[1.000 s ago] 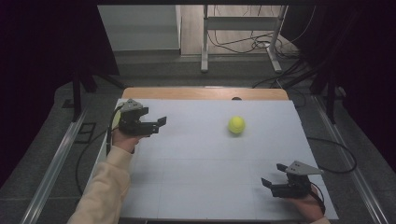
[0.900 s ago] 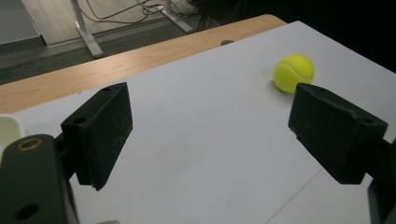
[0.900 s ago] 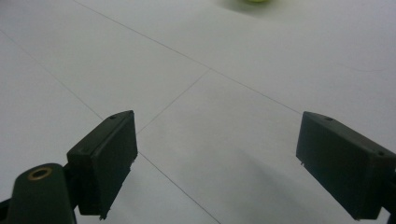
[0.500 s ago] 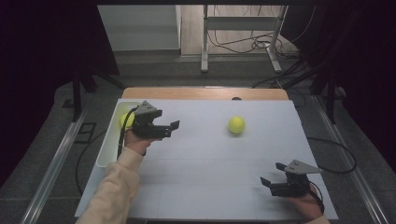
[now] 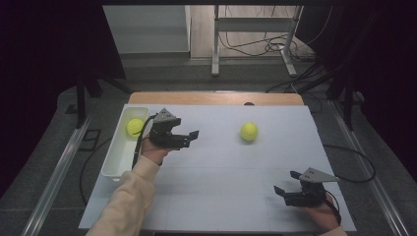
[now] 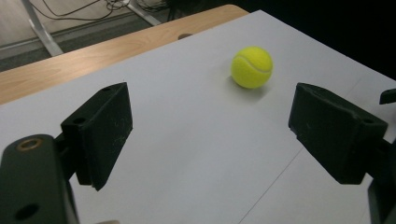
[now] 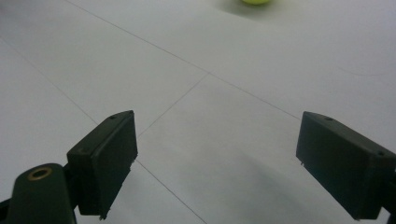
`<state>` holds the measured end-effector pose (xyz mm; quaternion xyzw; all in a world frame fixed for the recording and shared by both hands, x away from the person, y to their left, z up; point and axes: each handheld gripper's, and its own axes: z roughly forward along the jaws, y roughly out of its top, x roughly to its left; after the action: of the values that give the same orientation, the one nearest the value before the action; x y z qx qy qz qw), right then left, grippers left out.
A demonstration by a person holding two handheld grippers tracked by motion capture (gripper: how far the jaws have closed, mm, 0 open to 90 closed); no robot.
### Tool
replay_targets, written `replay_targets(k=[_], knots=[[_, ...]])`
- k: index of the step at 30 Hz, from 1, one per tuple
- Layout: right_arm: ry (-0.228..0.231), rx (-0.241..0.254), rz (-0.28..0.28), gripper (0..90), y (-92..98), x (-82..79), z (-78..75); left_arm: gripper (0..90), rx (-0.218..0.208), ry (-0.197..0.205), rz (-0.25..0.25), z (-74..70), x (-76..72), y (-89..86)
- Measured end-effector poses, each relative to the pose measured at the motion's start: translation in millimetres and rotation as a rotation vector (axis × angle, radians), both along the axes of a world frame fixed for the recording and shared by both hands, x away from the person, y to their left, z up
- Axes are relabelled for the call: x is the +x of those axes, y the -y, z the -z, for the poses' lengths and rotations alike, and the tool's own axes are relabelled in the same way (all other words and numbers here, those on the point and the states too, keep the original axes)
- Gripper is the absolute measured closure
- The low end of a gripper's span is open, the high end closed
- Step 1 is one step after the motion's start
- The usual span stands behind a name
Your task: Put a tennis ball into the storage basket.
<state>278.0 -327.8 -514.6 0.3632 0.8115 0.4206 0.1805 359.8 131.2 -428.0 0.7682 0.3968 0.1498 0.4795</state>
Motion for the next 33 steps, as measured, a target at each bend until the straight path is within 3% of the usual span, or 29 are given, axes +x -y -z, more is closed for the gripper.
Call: replay_targets(k=[12,33], knots=[[0.009,0.007,0.004,13.1,-1.1,-1.5,-2.0,14.2,-0.023,-0.016,0.045,8.9,9.6,19.9],[0.005,0.007,-0.003,13.1,-1.7,-1.2,-1.1,13.9,-0.008,-0.025,0.074,18.5,12.2,41.7]])
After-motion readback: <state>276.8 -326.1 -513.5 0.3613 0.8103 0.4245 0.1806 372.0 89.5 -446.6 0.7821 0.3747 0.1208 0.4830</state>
